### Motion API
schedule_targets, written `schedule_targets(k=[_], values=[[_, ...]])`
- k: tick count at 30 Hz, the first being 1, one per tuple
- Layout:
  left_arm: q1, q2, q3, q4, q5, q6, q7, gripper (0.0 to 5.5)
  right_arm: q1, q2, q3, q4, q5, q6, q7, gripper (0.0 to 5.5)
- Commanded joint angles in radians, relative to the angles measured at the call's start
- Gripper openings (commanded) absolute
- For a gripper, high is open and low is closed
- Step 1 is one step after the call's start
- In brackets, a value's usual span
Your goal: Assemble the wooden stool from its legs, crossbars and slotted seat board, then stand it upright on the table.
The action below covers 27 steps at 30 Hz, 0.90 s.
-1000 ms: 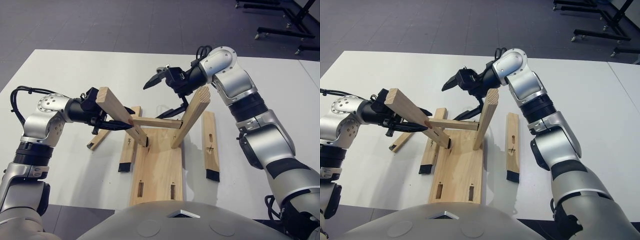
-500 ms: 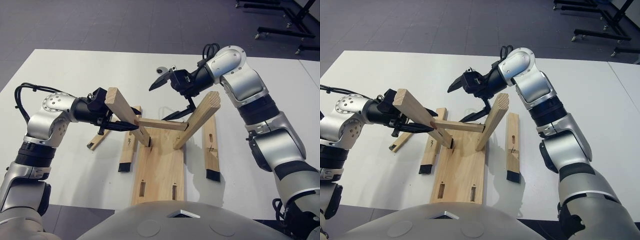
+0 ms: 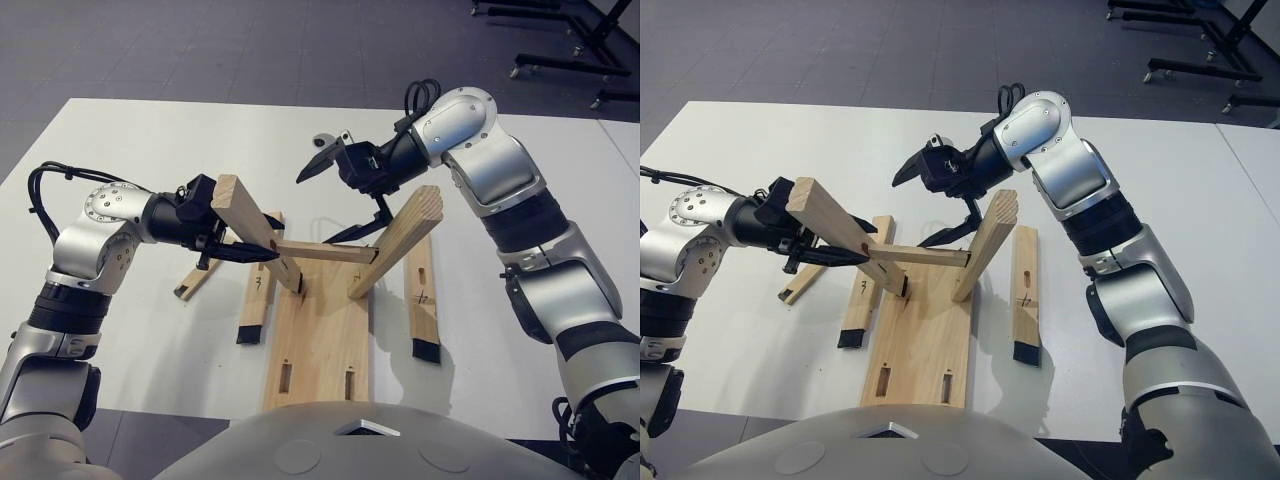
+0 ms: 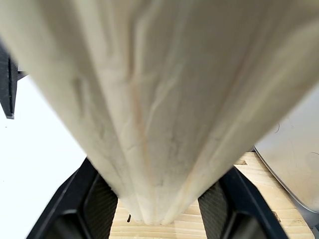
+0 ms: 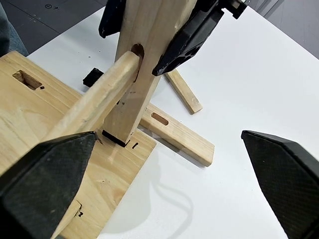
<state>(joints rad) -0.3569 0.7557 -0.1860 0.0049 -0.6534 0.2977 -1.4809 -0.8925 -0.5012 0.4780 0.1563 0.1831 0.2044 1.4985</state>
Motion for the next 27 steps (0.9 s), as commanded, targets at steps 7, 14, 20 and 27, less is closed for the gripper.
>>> schedule_targets(k=[7, 14, 20, 27], values=[[0.084, -0.018, -0.088, 0.02, 0.091, 0.071, 0.043, 2.03, 0.067, 0.09, 0.112, -0.069, 0.038, -0.033, 0.107, 5.4], [0.068, -0.021, -0.109, -0.014, 0.128, 0.065, 0.102, 2.03, 0.065, 0.098, 0.118, -0.059, 0.016, -0.047, 0.108, 5.4], [0.066, -0.019, -0.121, -0.055, 0.154, 0.06, 0.131, 2.03, 0.062, 0.103, 0.113, -0.05, 0.008, -0.058, 0.107, 5.4], [0.064, -0.01, -0.149, -0.046, 0.176, 0.048, 0.124, 2.03, 0.047, 0.124, 0.06, -0.038, 0.013, -0.07, 0.061, 5.4]])
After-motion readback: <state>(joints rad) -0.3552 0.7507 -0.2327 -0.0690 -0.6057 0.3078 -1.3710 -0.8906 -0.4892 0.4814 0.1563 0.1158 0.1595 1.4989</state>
